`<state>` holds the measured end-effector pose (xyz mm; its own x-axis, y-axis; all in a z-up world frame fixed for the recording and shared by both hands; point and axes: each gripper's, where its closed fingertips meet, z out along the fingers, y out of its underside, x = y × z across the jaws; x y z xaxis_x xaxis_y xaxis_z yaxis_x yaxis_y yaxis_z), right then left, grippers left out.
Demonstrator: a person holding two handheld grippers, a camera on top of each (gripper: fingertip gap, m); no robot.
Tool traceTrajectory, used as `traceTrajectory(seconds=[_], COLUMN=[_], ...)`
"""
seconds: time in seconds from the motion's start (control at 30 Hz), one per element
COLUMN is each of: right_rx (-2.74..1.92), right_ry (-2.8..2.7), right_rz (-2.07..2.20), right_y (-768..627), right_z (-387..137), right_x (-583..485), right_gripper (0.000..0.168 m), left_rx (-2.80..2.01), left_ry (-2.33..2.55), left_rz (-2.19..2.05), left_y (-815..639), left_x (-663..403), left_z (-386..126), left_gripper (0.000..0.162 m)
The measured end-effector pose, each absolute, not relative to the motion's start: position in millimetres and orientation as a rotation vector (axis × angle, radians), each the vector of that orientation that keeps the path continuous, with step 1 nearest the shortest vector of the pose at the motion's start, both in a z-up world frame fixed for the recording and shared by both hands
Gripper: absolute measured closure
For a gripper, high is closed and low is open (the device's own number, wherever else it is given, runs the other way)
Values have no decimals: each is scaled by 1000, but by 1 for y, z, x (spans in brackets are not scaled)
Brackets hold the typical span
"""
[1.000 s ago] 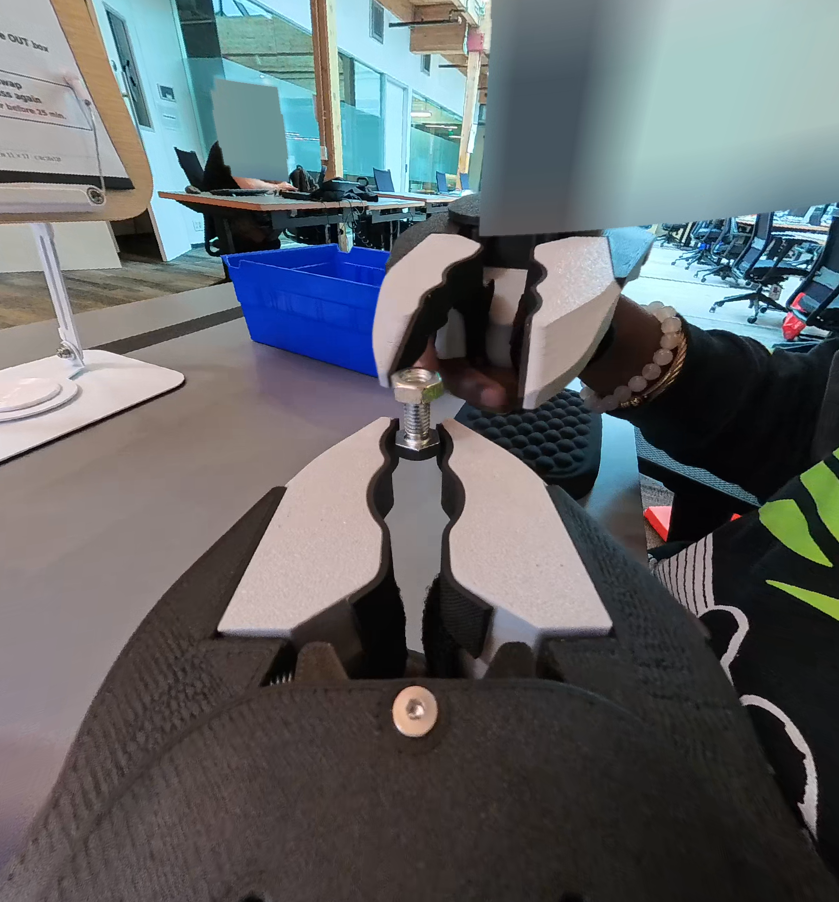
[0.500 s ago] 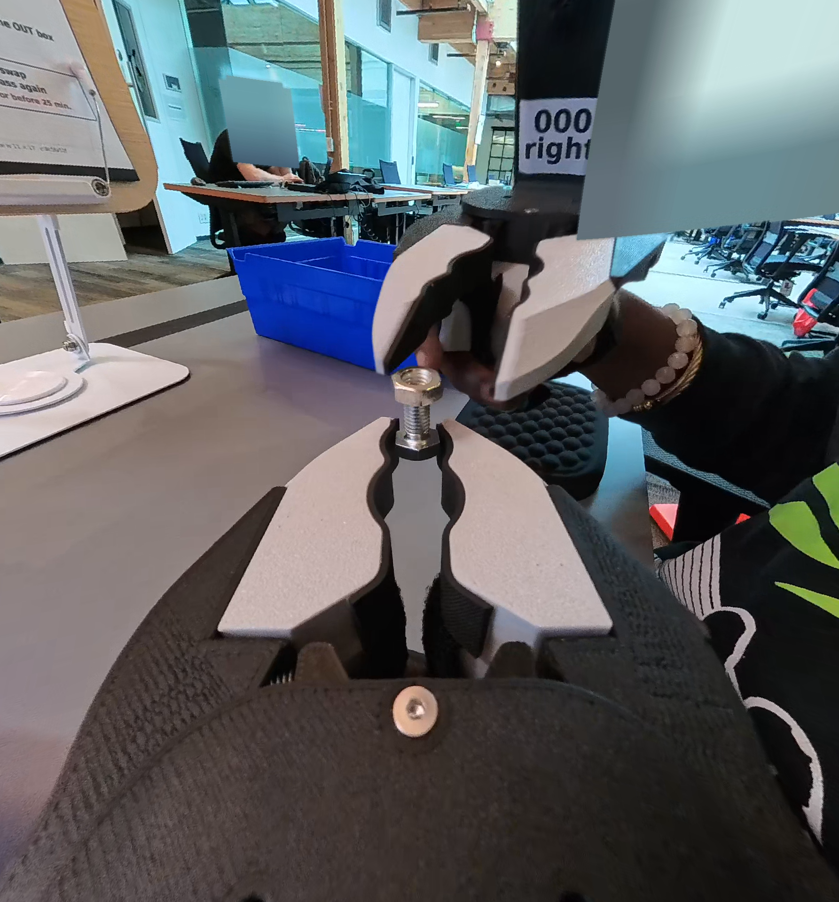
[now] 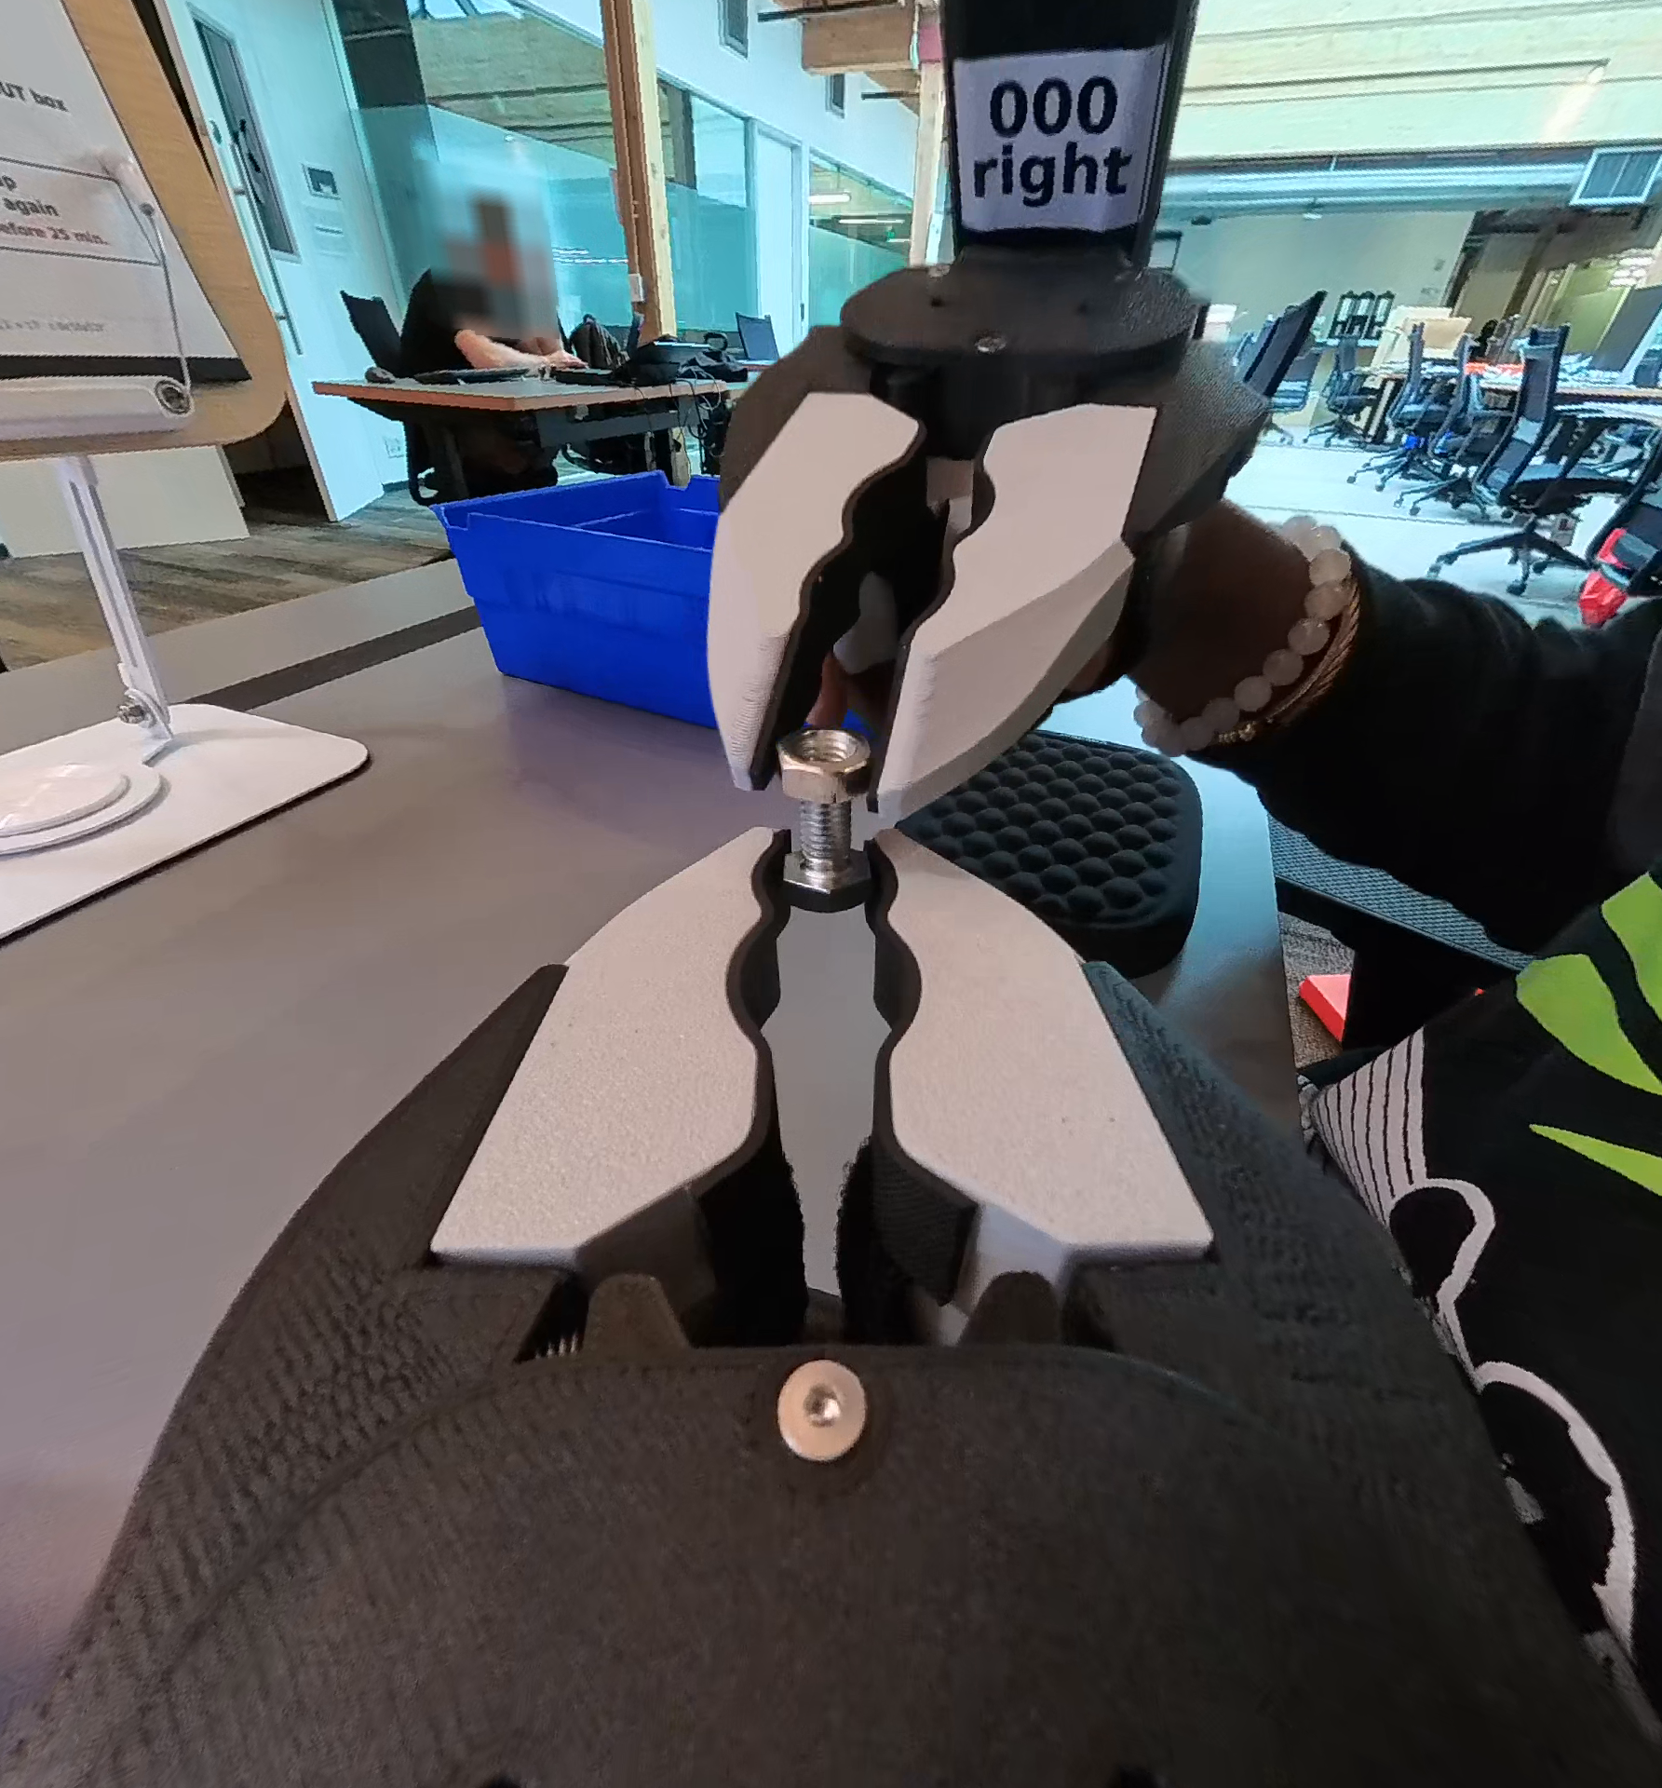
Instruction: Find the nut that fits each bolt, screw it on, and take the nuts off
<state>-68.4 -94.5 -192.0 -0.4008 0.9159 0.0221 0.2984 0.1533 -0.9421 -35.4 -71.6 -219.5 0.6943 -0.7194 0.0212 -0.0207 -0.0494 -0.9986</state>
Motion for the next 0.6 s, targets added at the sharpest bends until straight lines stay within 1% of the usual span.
traceTrajectory(seconds=[0.3, 0.47, 0.6], right_rx=[-953, -1011, -1136], right_ry=[-1824, -1809, -1791], right_rz=[1421, 1397, 1312], right_y=[-105, -101, -94], right_z=[-185, -188, -196], right_x=[-64, -67, -65], right_gripper=[152, 152, 152], left_rx=[-1455, -1489, -1561], left_ry=[694, 665, 661], left_rz=[-769, -736, -624], left_y=[-84, -79, -70], left_x=[-30, -34, -36], left_z=[-211, -214, -224], left_gripper=[147, 147, 147])
